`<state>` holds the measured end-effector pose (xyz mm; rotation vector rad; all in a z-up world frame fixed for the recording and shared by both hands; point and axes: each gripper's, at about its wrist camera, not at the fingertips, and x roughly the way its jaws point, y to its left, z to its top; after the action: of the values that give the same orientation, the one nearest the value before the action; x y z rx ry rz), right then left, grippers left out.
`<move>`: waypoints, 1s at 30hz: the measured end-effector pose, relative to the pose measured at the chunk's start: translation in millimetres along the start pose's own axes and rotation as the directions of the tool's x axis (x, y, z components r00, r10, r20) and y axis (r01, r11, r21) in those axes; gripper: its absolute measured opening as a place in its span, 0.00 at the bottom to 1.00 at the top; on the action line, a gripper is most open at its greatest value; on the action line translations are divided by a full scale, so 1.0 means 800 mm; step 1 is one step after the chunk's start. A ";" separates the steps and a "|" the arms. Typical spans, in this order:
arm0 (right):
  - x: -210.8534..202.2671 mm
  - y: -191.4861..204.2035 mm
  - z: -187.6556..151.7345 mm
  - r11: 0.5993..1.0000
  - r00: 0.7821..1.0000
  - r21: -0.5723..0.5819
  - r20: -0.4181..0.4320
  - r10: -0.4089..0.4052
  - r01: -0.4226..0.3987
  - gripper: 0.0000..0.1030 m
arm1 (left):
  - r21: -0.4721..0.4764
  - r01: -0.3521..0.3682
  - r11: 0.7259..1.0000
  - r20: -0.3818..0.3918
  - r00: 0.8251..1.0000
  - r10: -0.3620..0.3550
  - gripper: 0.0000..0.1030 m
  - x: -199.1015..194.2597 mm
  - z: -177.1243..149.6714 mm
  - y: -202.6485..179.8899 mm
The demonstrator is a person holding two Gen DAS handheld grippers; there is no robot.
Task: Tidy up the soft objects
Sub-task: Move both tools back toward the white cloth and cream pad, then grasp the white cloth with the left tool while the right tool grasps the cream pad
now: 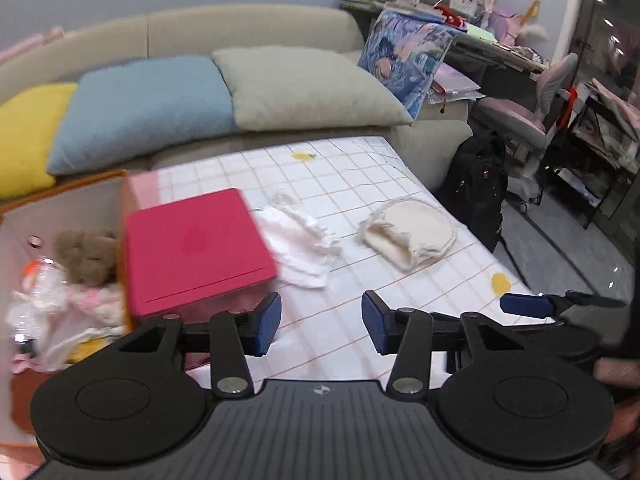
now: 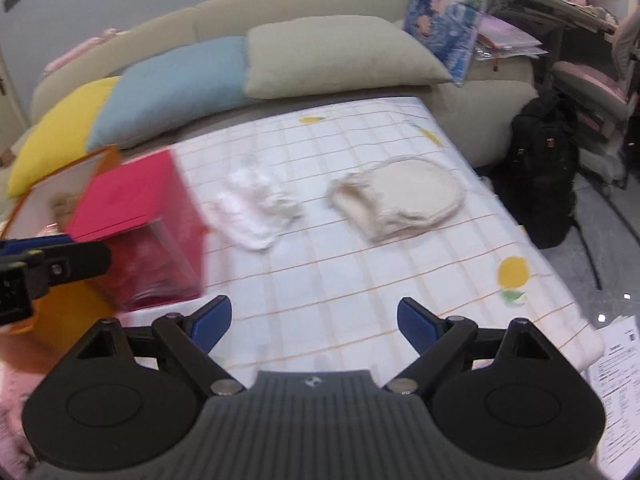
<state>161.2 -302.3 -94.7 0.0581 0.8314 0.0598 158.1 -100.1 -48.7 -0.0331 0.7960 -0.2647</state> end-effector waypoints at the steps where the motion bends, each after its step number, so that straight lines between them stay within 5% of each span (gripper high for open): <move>1: 0.009 -0.006 0.005 1.000 1.000 0.002 0.005 -0.021 0.021 0.86 | -0.013 0.007 1.000 -0.010 1.000 -0.007 0.53 0.010 0.009 -0.006; 10: 0.084 -0.050 0.040 0.992 0.994 0.106 0.079 -0.071 0.063 0.85 | -0.093 -0.090 0.992 -0.119 0.990 0.078 0.56 0.107 0.060 -0.036; 17: 0.134 -0.057 0.056 0.996 0.989 0.065 0.131 -0.064 0.056 0.85 | -0.185 -0.164 0.969 -0.109 0.983 0.146 0.65 0.182 0.070 -0.037; 30: 0.202 -0.060 0.060 0.996 0.994 0.011 0.059 -0.090 0.089 0.93 | -0.235 -0.347 0.908 -0.225 0.928 0.296 0.73 0.278 0.061 -0.010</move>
<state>306.9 -339.4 -185.3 0.0304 0.7736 -0.0296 339.3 -165.8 -169.7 -0.1347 1.0043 0.1612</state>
